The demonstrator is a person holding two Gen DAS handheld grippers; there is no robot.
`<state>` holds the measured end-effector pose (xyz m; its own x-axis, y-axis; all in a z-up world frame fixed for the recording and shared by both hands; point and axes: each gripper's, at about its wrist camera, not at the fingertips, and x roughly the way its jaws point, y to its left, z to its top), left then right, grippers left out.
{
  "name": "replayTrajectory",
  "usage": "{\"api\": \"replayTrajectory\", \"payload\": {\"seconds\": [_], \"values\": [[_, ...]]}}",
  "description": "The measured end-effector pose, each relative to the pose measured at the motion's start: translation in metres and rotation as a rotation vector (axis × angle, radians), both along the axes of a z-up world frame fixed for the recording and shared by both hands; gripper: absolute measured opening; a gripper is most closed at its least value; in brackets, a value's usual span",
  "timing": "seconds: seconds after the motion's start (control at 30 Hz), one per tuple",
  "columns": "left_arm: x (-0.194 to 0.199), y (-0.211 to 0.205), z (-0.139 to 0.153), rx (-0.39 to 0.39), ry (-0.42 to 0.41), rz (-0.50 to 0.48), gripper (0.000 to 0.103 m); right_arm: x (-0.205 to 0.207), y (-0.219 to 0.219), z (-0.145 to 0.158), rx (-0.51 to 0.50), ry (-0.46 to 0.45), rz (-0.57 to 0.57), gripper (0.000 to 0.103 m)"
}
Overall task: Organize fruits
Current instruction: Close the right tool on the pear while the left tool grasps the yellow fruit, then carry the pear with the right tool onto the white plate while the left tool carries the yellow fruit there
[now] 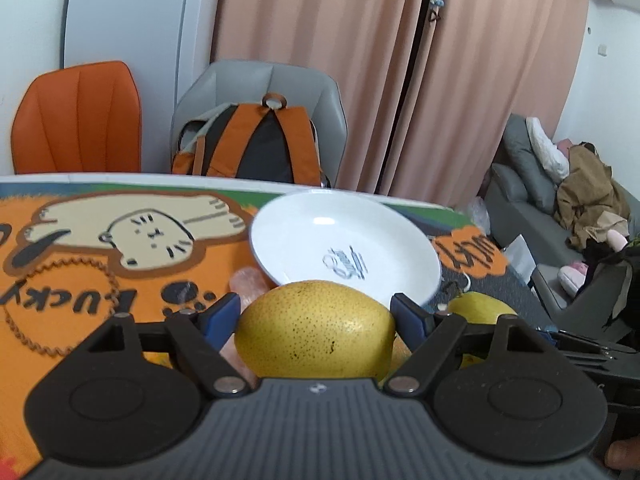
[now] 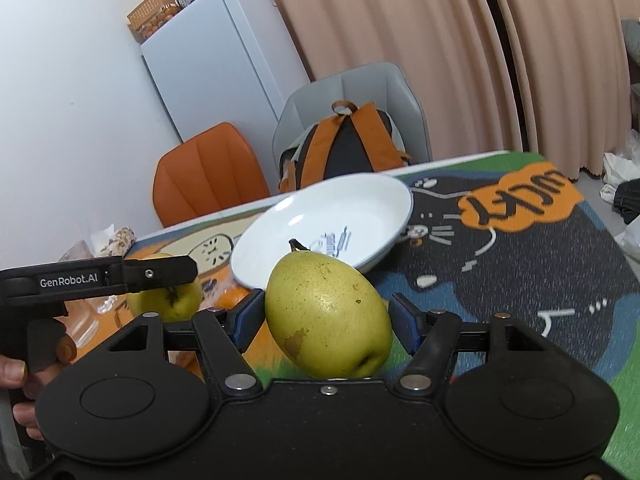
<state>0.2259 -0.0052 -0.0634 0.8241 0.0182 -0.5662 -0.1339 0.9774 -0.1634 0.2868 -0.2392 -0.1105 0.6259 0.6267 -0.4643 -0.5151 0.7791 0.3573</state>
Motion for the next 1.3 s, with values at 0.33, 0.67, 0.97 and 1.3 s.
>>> {"api": "replayTrajectory", "payload": {"seconds": [0.33,0.67,0.97,1.3], "values": [[0.014,0.023,0.021,0.0,-0.047,0.029,0.08,0.02,0.012,0.016,-0.004,-0.037,0.001,0.064],[0.034,0.038,0.027,0.009,-0.067,0.044,0.08,0.05,0.028,0.019,-0.008,-0.039,-0.002,0.064],[0.059,0.048,0.021,0.003,-0.061,0.041,0.08,0.075,0.036,0.015,0.006,-0.03,-0.017,0.064],[0.085,0.046,0.005,0.005,-0.031,0.014,0.08,0.098,0.048,-0.006,-0.003,0.01,-0.02,0.064]]}}
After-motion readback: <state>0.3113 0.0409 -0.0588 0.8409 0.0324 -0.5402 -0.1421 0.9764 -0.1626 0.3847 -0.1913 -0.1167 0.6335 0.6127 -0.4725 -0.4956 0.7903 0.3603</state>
